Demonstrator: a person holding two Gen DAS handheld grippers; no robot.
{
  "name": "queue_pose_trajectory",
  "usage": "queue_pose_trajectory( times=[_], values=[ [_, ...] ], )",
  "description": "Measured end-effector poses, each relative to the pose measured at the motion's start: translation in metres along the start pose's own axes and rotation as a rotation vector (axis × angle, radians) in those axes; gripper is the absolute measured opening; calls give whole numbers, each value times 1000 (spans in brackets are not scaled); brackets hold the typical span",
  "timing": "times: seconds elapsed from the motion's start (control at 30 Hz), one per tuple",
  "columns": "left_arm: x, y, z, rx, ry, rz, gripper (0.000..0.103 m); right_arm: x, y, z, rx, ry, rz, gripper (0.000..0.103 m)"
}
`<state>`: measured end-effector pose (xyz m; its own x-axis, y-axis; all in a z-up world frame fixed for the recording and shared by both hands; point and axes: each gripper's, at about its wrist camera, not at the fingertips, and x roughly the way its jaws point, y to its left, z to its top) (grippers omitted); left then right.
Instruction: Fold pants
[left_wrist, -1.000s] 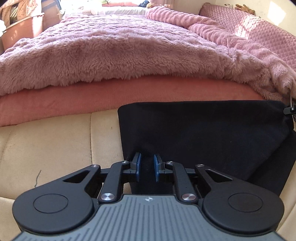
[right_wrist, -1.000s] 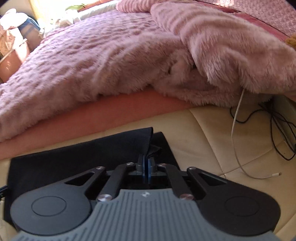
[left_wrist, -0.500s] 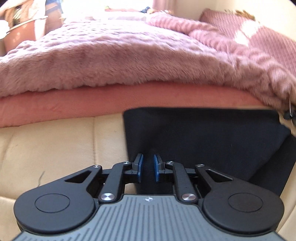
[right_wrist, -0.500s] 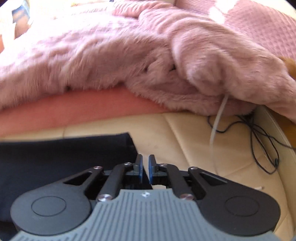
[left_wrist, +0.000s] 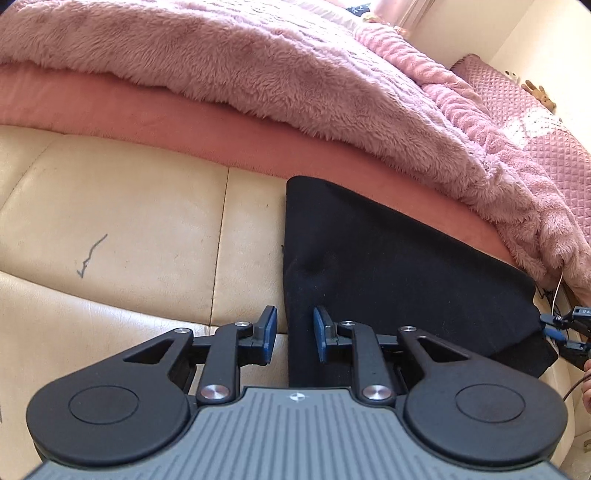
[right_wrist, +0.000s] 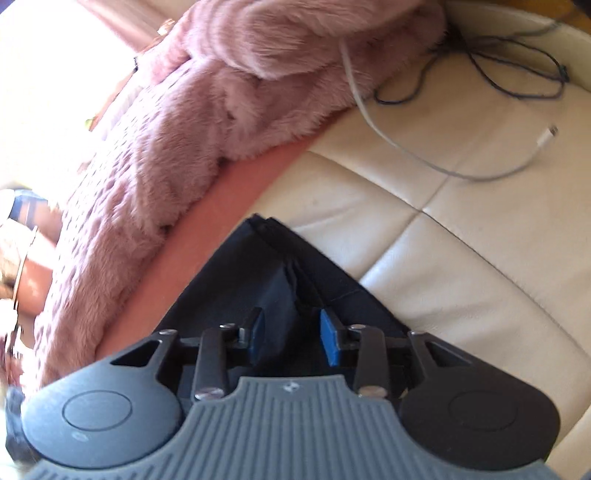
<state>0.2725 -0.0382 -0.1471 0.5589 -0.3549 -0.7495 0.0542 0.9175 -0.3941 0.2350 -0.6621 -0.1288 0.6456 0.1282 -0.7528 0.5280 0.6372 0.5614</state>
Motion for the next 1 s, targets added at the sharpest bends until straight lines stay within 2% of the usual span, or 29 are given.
queue_pose_trajectory(
  times=[0.03, 0.13, 0.2, 0.27, 0.37, 0.43, 0.53, 0.6, 0.63, 0.67, 0.8, 0.9, 1.0],
  values=[
    [-1, 1, -1, 2, 3, 0, 25, -2, 3, 0, 1, -6, 14, 0],
    [-2, 1, -1, 9, 7, -7, 25, -30, 31, -3, -139, -107, 71, 0],
    [-1, 3, -2, -7, 13, -13, 25, -30, 46, -9, -253, -119, -16, 0],
    [0, 7, -2, -47, 18, -22, 28, -13, 46, -17, -300, -73, -103, 0],
    [0, 16, -4, -128, 27, -46, 35, 2, 39, -28, -315, -56, -154, 0],
    [2, 20, -5, -161, 29, -51, 36, 5, 45, -35, -375, -73, -184, 0],
    [3, 12, -6, -137, 24, -23, 39, 2, 60, -43, -474, -80, -245, 0],
    [3, 7, -8, -118, 17, 9, 39, -5, 67, -41, -513, -119, -280, 20],
    [4, 4, -9, -113, 14, 23, 39, -9, 66, -39, -522, -138, -275, 39],
    [4, 2, -9, -107, 11, 35, 39, -10, 64, -35, -519, -139, -266, 46],
    [4, -9, -15, -40, -9, 81, 39, 4, 46, -21, -433, -53, -262, 50],
    [4, -20, -17, 38, 6, 126, 40, 9, 37, -22, -391, -49, -248, 51],
    [4, -28, -17, 93, 32, 146, 28, 8, 38, -28, -429, -44, -260, 50]
  ],
)
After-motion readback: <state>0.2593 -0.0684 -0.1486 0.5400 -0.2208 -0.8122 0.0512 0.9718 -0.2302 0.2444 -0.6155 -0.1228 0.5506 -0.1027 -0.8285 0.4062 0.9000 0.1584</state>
